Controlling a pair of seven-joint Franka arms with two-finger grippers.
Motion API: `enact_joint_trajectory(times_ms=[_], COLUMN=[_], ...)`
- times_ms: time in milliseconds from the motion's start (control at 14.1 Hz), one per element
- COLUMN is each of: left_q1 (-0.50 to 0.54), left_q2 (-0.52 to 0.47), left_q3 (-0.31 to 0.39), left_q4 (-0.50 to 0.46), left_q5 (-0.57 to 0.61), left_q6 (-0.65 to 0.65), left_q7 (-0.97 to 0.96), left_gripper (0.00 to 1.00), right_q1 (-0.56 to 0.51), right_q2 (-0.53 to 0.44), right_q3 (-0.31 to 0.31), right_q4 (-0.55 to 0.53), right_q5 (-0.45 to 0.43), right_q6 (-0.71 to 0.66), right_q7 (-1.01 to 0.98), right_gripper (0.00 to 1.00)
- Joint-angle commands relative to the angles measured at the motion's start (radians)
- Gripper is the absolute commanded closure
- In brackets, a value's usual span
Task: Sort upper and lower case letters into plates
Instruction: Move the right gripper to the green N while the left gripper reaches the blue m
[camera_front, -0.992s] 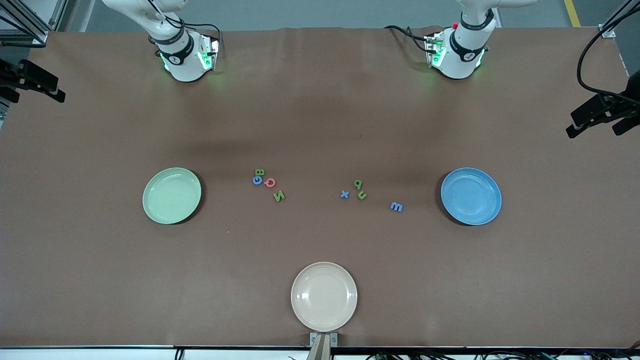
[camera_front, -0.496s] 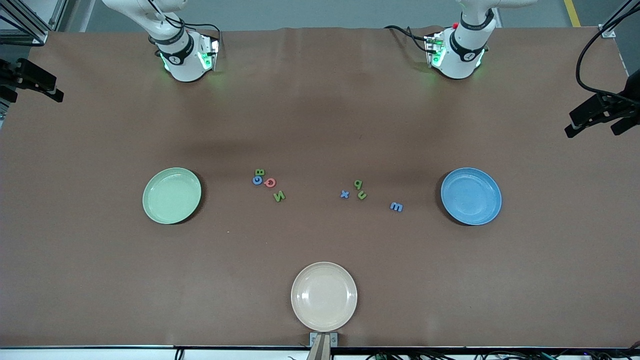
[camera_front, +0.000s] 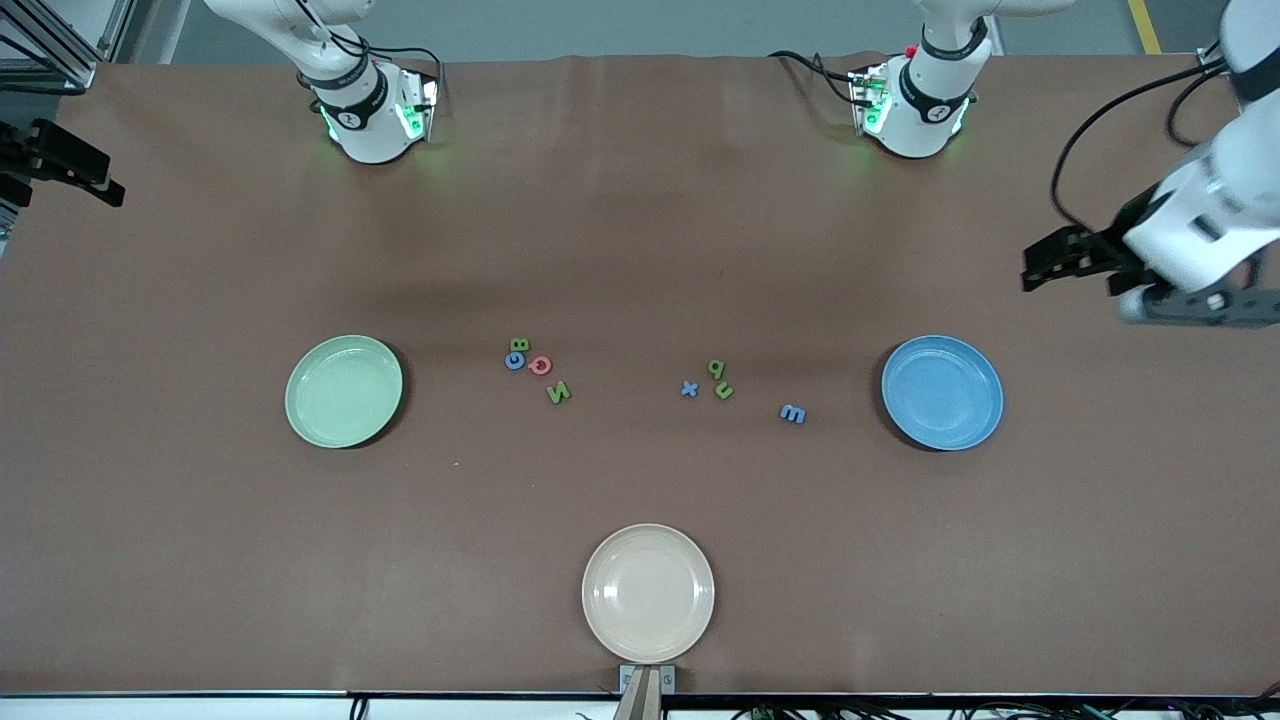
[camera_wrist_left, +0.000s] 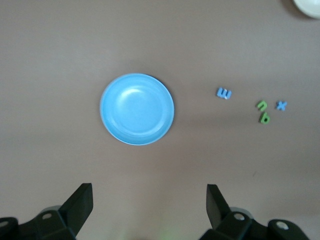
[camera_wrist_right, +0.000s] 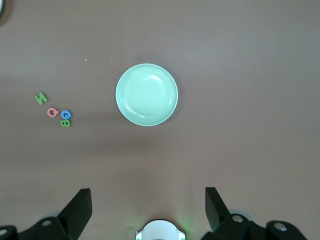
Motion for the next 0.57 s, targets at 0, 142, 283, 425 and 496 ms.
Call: enact_joint_trajectory(times_ms=[0, 142, 283, 425, 496], left_q1=[0.001, 0.001, -0.004, -0.036, -0.054], left_q2=[0.067, 0.093, 0.095, 0.116, 0.135], left_q3=[-0.046, -0.075, -0.095, -0.1, -0.1], left_q4=[0.003, -0.046, -0.121, -0.187, -0.205], left_q5=[0.002, 0.002, 0.002, 0.01, 0.018], left_q6=[0.016, 0.092, 0.201, 0.298, 0.333], left_q7=[-0.01, -0.011, -0.014, -0.072, -0.092], left_gripper=[0.0, 0.0, 0.0, 0.0, 0.0], right_q1=[-0.002, -0.003, -0.006, 0.004, 0.015], right_q2=[0.036, 0.088, 0.167, 0.194, 0.202], right_q3=[-0.002, -0.002, -0.005, -0.003, 0.0], right_q4=[0.003, -0.006, 0.003, 0.003, -0.012], right_q5=[-0.008, -0.008, -0.019, -0.055, -0.047], right_q6=[0.038, 0.09, 0.092, 0.107, 0.141], right_q7=[0.003, 0.003, 0.002, 0.005, 0.019], right_gripper=[0.0, 0.0, 0.0, 0.0, 0.0])
